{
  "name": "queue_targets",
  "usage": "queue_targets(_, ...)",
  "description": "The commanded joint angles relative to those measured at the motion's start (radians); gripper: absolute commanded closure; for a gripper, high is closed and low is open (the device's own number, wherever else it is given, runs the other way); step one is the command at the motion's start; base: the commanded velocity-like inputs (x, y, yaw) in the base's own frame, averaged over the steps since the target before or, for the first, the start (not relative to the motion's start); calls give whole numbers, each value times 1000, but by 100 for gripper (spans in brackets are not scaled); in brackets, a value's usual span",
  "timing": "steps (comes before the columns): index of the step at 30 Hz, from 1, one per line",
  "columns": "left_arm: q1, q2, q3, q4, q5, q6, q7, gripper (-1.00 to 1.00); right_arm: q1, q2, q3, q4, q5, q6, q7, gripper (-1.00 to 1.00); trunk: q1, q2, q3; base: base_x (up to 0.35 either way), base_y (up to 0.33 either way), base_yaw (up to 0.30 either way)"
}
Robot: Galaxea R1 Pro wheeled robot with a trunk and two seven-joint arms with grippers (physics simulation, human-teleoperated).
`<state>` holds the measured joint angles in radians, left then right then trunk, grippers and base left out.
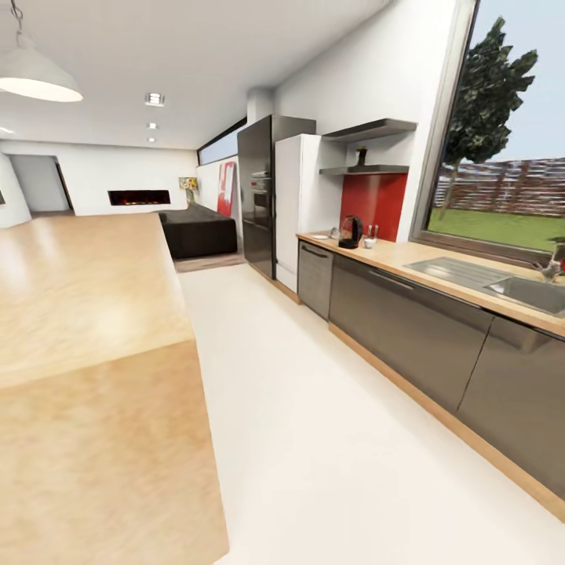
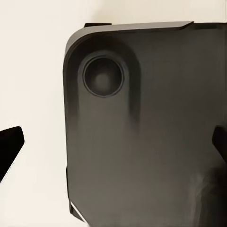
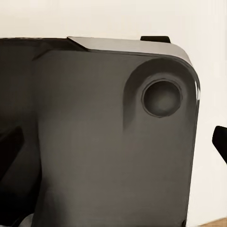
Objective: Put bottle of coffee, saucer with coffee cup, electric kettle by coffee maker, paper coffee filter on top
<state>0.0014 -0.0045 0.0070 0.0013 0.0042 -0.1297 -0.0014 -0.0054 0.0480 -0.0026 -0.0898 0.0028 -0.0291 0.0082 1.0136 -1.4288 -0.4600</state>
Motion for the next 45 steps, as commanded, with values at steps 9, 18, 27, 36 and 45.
queue_targets(9,0,0,1,-2,0,-4,-2,-100,-1,1,-1,1,0,-3,1,-100,-35,63,28,0,0,-263)
queue_targets(18,0,0,1,-2,0,-4,-2,-100,-1,0,-1,1,0,-3,1,-100,-69,126,56,0,0,-263)
queue_targets(27,0,0,1,-1,0,-5,-2,-100,-1,0,-1,1,0,-4,1,-100,-104,189,84,0,0,-263)
queue_targets(36,0,0,1,-1,0,-5,-2,-100,-1,1,-1,1,0,-4,1,-100,-138,252,112,0,0,-263)
queue_targets(45,0,0,-1,0,0,-5,-2,-100,-1,0,-1,1,0,-4,1,-100,-173,315,140,0,0,-263)
